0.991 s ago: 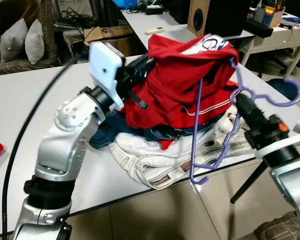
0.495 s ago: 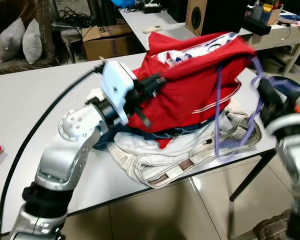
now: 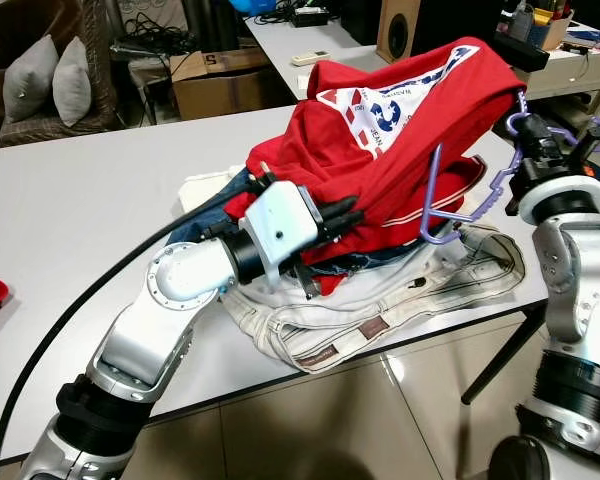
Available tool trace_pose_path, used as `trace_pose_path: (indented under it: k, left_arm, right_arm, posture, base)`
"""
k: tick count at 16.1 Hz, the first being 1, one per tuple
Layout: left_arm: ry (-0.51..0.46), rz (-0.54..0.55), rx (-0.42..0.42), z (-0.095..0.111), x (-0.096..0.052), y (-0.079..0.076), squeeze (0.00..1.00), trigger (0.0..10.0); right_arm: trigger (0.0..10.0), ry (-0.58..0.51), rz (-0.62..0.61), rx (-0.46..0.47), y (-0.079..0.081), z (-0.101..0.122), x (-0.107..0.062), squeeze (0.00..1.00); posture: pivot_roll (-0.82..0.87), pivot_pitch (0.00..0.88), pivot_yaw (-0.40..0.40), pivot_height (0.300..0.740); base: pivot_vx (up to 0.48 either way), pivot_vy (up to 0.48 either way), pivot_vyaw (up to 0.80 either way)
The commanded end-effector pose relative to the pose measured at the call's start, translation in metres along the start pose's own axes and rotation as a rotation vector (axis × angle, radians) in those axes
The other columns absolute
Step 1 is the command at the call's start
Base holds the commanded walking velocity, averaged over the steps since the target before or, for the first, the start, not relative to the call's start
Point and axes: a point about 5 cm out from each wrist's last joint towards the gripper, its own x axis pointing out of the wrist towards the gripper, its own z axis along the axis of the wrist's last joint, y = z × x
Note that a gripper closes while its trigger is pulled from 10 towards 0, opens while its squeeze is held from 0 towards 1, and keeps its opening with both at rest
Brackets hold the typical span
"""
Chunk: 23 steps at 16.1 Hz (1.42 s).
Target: Hang hanger
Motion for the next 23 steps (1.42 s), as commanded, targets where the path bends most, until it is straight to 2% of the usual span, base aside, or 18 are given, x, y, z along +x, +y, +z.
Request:
trace_pose_path:
  k: [1, 3, 4, 6, 8, 11, 12, 13, 14, 15, 16, 17, 18, 19, 20, 21, 22, 23]
  left_arm:
    - [-0.045, -0.069, 0.029, 0.01, 0.002, -0.008, 0.0, 0.0]
    - [-0.078, -0.159, 0.007, 0.019, 0.001, -0.02, 0.0, 0.0]
    - [-0.123, -0.228, -0.084, 0.029, 0.0, -0.028, 0.0, 0.0]
    - [-0.12, -0.297, -0.138, 0.033, -0.001, -0.036, 0.0, 0.0]
    - [-0.136, -0.32, -0.197, 0.035, 0.001, -0.042, 0.0, 0.0]
    - [-0.099, -0.284, -0.192, 0.027, 0.01, -0.045, 0.0, 0.3]
    - [-0.179, -0.213, -0.221, 0.04, 0.022, -0.037, 0.0, 0.1]
    - [-0.196, -0.197, -0.224, 0.043, 0.024, -0.034, 0.0, 0.1]
    - [-0.22, -0.166, -0.22, 0.048, 0.028, -0.028, 0.0, 0.0]
    - [-0.24, -0.141, -0.223, 0.051, 0.029, -0.023, 0.0, 0.0]
    - [-0.287, -0.105, -0.255, 0.06, 0.031, -0.01, 0.0, 0.0]
    - [-0.315, -0.102, -0.287, 0.064, 0.03, -0.005, 0.0, 0.5]
    - [-0.314, -0.064, -0.284, 0.064, 0.029, 0.003, 0.0, 0.7]
    - [-0.281, -0.031, -0.262, 0.06, 0.029, 0.008, 0.0, 0.4]
    - [-0.263, 0.05, -0.226, 0.056, 0.029, 0.019, 0.0, 0.0]
    - [-0.37, 0.008, -0.297, 0.069, 0.024, 0.021, 0.0, 1.4]
    - [-0.426, -0.036, -0.336, 0.077, 0.021, 0.02, 0.0, 1.4]
    - [-0.472, -0.074, -0.374, 0.086, 0.019, 0.019, 0.0, 3.6]
  right_arm:
    - [10.0, -0.032, -0.018, 0.009, 0.001, 0.002, 0.005, 0.0]
    - [10.0, -0.047, -0.041, 0.019, -0.002, 0.001, 0.01, 0.0]
    - [10.0, -0.059, -0.061, 0.026, -0.005, 0.001, 0.016, 0.0]
    - [10.0, -0.059, -0.077, 0.0, -0.006, -0.001, 0.022, 0.0]
    - [10.0, -0.073, -0.075, 0.024, -0.005, -0.002, 0.027, 0.0]
    - [10.0, -0.046, -0.071, 0.006, -0.004, -0.01, 0.032, 0.0]
    - [10.0, 0.027, -0.085, -0.113, -0.008, -0.022, 0.031, 0.0]
    - [10.0, 0.048, -0.089, -0.148, -0.009, -0.026, 0.031, 0.0]
    - [10.0, 0.098, -0.093, -0.228, -0.01, -0.034, 0.03, 0.0]
    - [10.0, 0.126, -0.093, -0.261, -0.011, -0.039, 0.028, 0.0]
    - [10.0, 0.183, -0.093, -0.291, -0.015, -0.048, 0.024, 0.0]
    - [10.0, 0.19, -0.101, -0.306, -0.018, -0.048, 0.021, 0.0]
    - [10.0, 0.193, -0.103, -0.311, -0.019, -0.046, 0.017, 0.0]
    - [10.0, 0.195, -0.096, -0.309, -0.018, -0.044, 0.015, 0.0]
    - [10.0, 0.199, -0.079, -0.327, -0.016, -0.04, 0.011, 0.0]
    - [10.0, 0.197, -0.075, -0.361, -0.016, -0.036, 0.009, 0.0]
    - [10.0, 0.196, -0.077, -0.374, -0.017, -0.034, 0.008, 0.0]
    - [10.0, 0.189, -0.074, -0.351, -0.016, -0.032, 0.007, 0.0]
  posture:
    - [-0.02, 0.002, 0.049, 0.74]
    - [-0.02, 0.003, 0.049, 0.74]
    - [-0.01, 0.005, 0.048, 0.74]
    - [-0.01, 0.007, 0.046, 0.74]
    - [0.0, 0.009, 0.042, 0.74]
    - [0.01, 0.011, 0.036, 0.74]
    - [0.01, 0.01, 0.035, 0.74]
    - [0.01, 0.01, 0.035, 0.74]
    - [0.01, 0.01, 0.035, 0.74]
    - [0.01, 0.009, 0.034, 0.74]
    - [0.01, 0.008, 0.035, 0.74]
    - [0.01, 0.004, 0.036, 0.74]
    - [0.01, 0.002, 0.038, 0.74]
    - [0.01, 0.001, 0.04, 0.74]
    - [0.01, 0.0, 0.043, 0.74]
    - [0.01, 0.0, 0.048, 0.74]
    - [0.01, 0.0, 0.048, 0.74]
    - [0.01, 0.0, 0.049, 0.74]
  base:
    - [0.0, 0.0, 0.0]
    - [0.0, 0.0, 0.0]
    - [0.0, 0.0, 0.0]
    - [0.0, 0.0, 0.0]
    - [0.0, 0.0, 0.0]
    - [0.0, 0.0, 0.0]
    - [0.0, 0.0, 0.0]
    - [0.0, 0.0, 0.0]
    - [0.0, 0.0, 0.0]
    - [0.0, 0.0, 0.0]
    - [0.0, 0.0, 0.0]
    - [0.0, 0.0, 0.0]
    - [0.0, 0.0, 0.0]
    - [0.0, 0.0, 0.0]
    - [0.0, 0.0, 0.0]
    - [0.0, 0.0, 0.0]
    - [0.0, 0.0, 0.0]
    - [0.0, 0.0, 0.0]
